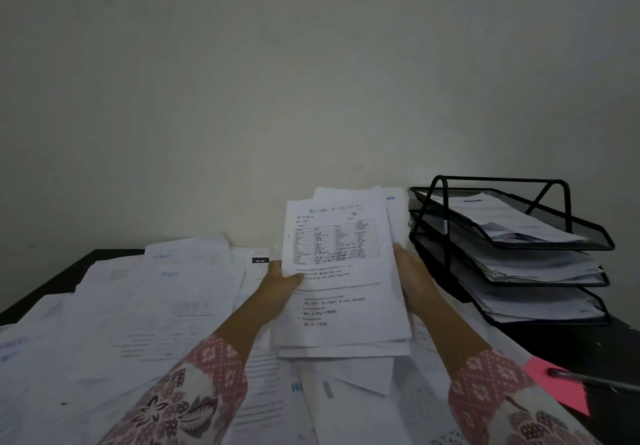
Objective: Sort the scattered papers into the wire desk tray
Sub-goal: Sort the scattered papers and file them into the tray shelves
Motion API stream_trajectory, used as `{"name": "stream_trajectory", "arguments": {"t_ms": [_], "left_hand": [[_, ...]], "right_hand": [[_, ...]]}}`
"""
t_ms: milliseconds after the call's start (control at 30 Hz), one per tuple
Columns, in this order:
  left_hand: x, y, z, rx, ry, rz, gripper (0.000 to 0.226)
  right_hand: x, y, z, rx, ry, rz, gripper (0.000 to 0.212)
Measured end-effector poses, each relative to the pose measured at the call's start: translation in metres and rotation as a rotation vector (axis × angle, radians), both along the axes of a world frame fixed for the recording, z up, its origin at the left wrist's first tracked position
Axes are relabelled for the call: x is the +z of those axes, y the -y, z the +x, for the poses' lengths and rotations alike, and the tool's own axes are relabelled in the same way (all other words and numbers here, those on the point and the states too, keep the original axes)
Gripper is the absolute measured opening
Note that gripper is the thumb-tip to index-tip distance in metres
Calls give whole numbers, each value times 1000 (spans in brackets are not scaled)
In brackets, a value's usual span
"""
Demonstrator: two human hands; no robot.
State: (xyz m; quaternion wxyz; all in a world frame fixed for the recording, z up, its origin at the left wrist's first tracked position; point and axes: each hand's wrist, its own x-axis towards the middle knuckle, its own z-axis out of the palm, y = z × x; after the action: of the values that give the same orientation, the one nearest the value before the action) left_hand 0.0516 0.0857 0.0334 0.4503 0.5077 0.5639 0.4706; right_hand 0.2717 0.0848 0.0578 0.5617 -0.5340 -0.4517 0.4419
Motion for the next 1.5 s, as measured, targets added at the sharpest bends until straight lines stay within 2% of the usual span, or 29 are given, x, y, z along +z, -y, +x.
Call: {"name": "stream_trajectory", "arguments": {"t_ms": [133,267,433,633,800,933,1067,1133,1267,1400,1500], "left_hand": [[7,2,8,47,4,36,57],[19,4,10,77,26,206,60],[46,1,7,135,-1,425,30],[66,2,7,159,133,526,28],[68,3,11,152,81,570,28],[65,5,12,115,24,521,38],[57,4,13,75,-3,412,23],[56,5,14,72,-44,429,16],[57,11,18,124,-8,438,24],[51,13,20,101,-79,388,24],[52,15,24,173,-83,447,24]], "right_hand": [[8,2,-2,12,30,111,36],[23,8,0,-5,178,246,39],[54,17,-4,-26,113,408,37],[68,19,-11,-64,93,440,38],[60,16,-13,-137,153,458,25],[54,16,-9,-152,146,436,28],[41,13,-4,-153,219,356,24],[39,13,-1,-165,250,340,26],[38,18,6,-186,226,350,28],[25,23,4,-96,184,260,39],[24,27,8,-113,222,269,24]]}}
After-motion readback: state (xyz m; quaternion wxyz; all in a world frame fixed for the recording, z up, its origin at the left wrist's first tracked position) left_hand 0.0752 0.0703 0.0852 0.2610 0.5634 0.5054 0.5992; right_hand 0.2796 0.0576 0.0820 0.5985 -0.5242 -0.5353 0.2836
